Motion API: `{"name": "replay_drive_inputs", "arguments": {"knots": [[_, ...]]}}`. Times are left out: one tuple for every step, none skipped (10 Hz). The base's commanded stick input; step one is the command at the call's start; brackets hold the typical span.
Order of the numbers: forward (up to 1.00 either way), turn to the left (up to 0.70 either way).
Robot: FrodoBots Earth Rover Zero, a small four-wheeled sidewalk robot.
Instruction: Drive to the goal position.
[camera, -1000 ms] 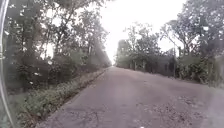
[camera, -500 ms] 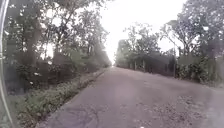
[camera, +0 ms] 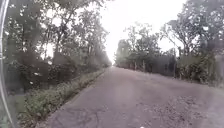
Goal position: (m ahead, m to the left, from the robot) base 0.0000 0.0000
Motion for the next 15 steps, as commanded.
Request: {"name": "replay_drive_inputs", "arguments": {"knots": [[0.10,0.01],[0.10,0.01],[0.10,0.01],[0.10,0.01],[0.10,0.01],[0.10,0.01],[0.10,0.01],[0.10,0.01],[0.10,0.01],[0.10,0.01],[0.10,0.01],[0.10,0.01],[0.10,0.01],[0.10,0.01],[0.10,0.01]]}}
